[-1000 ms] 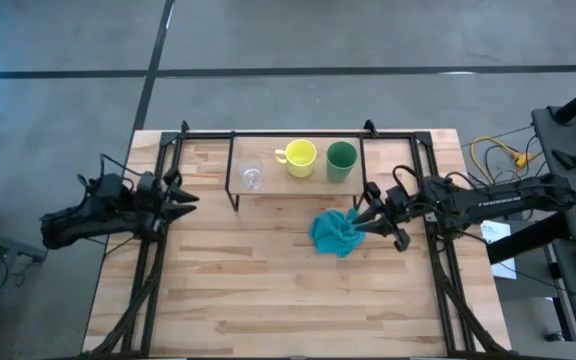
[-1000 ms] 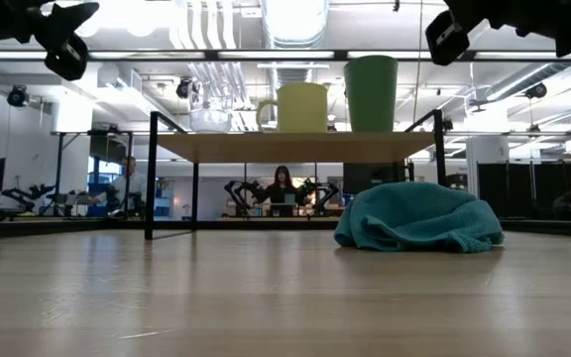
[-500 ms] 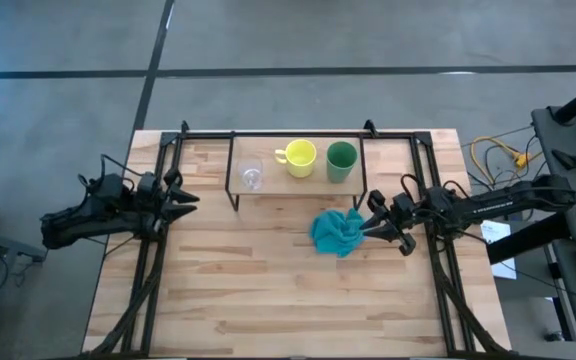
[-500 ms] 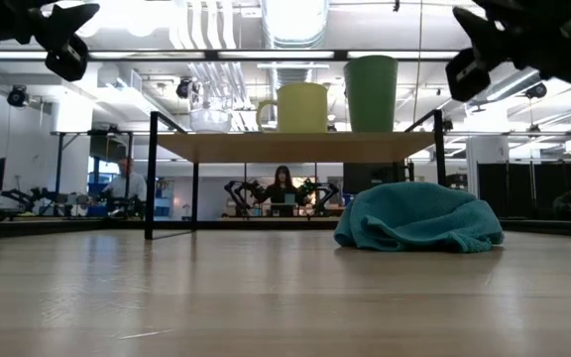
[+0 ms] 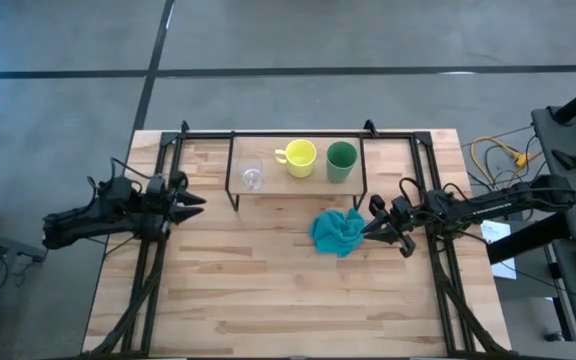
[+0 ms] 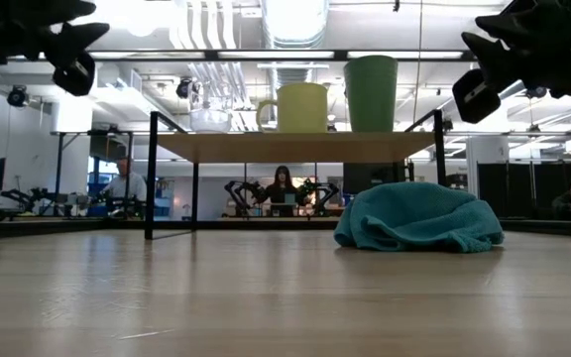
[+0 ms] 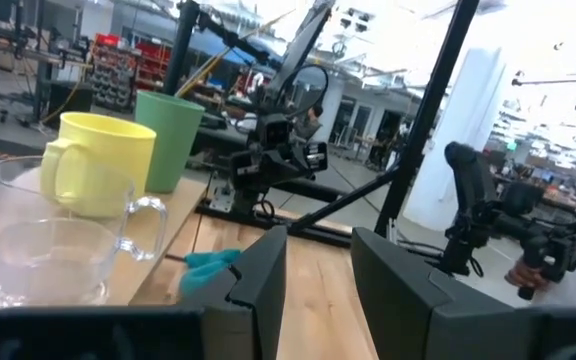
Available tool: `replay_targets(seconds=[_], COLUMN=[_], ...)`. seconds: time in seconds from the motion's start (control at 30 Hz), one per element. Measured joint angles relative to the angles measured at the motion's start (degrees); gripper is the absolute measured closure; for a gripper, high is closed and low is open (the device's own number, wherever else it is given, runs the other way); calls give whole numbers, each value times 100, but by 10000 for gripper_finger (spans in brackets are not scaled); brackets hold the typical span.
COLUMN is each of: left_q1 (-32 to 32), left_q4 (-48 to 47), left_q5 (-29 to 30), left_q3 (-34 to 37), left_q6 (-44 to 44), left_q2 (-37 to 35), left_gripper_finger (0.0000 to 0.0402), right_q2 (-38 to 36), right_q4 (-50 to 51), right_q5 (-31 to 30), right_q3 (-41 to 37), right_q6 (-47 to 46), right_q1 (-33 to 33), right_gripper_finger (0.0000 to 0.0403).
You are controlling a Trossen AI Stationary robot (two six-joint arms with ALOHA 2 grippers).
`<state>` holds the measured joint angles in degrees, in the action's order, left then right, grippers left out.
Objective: Stack small to large cups/mugs on shelf
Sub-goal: Return to Home Position
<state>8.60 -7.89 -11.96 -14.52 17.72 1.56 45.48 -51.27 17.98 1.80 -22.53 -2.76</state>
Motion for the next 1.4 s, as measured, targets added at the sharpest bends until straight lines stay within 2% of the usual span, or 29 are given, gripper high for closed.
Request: replay_targets(seconds=[0.3, 0.6, 0.9, 1.1, 1.4], left_q1=[0, 1, 0, 0, 0], left_q4=[851, 1747, 1590, 1694, 1798], left_q5=[16, 89, 483, 514, 515], left_q3=[701, 1228, 1403, 1407, 1412], left_q6=[372, 445, 443, 426, 434], left_q2=[0, 0, 23, 28, 52], left_gripper_finger=[299, 299, 299, 299, 299], right_q2=[4, 4, 4, -20, -582], right_q4=[4, 4, 2, 3, 12], right_q5=[2, 2, 2, 2, 0], right_q3=[0, 0, 0, 0, 0], right_q6=[1, 1, 1, 1, 1], right_q1=[0, 2, 2, 2, 2], right_gripper_finger=[323, 333, 328, 321, 330])
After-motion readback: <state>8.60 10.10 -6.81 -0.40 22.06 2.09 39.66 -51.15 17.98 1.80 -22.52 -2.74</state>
